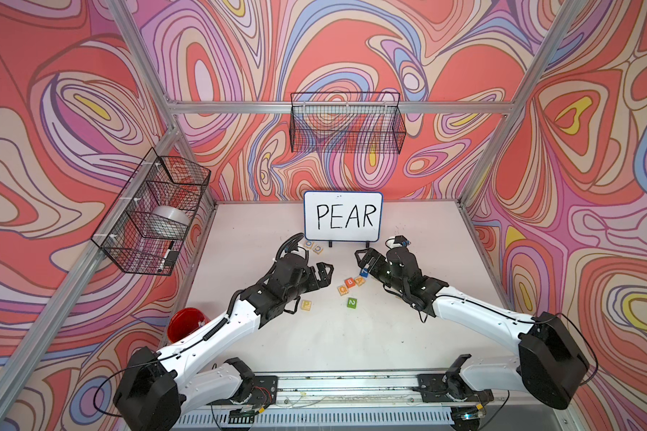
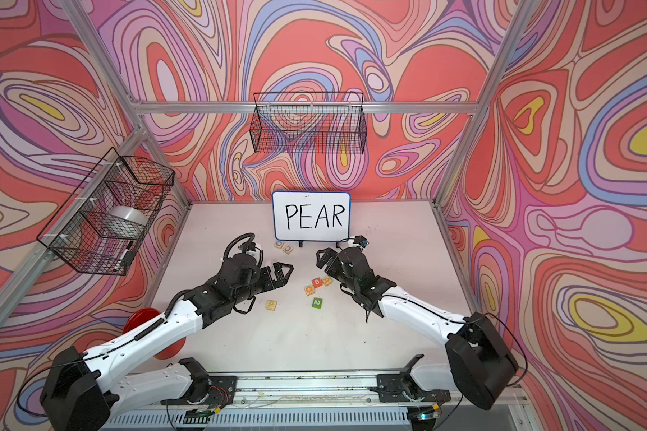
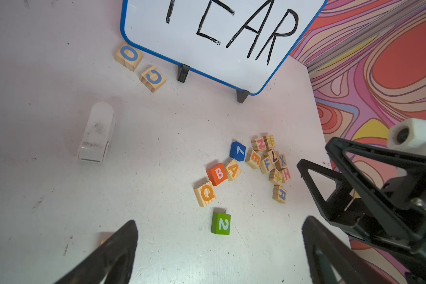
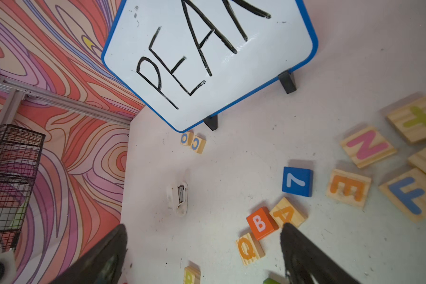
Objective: Spell the uppercase word “pear” with letter blocks
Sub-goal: Move the letter block to the center of the board.
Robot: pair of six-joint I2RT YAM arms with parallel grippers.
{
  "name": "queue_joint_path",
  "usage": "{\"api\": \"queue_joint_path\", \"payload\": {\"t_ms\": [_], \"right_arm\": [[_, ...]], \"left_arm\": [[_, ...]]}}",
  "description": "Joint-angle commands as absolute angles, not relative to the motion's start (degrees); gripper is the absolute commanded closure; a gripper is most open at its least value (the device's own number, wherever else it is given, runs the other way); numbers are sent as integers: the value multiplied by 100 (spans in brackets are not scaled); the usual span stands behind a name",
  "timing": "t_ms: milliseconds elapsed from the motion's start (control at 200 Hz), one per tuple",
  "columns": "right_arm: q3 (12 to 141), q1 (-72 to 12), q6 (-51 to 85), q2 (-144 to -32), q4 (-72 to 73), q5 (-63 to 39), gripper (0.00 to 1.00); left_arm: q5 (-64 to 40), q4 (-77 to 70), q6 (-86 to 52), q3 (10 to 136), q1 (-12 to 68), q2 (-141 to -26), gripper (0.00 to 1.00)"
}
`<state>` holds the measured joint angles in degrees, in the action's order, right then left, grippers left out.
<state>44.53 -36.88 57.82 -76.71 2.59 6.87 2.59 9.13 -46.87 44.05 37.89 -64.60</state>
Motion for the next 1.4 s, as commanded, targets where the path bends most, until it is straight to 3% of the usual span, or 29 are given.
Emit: {"api": "queue_joint_path", "payload": {"t_ms": [0,110,270,676,1017,1397], "right_arm": [[4977,-3700,5730,-8031,-640,1300,2],[5801,-3700,5375,-8484,-1858,2166,2],[6332,-3702,5027,-8681,-2725,2948,4],[5726,-3703,5278,-7972,-2933,3477,3],[6536,-3701,4900,-8886,-3082,3750,3],[6485,-3705,5110,-9034,-3085,3634,3]], "left_arm": [[1164,1425,-4225,4868,3793,-6547,0],[1834,2240,-3430,5488,3784,-6972,0],[1883,3135,-2692,6166,3786,-7580,0],[630,2998,-3358,4583,3803,-7165,1],[117,2480,-3314,4088,3808,-7610,12],[215,2062,-3085,4232,3814,-8522,30]]}}
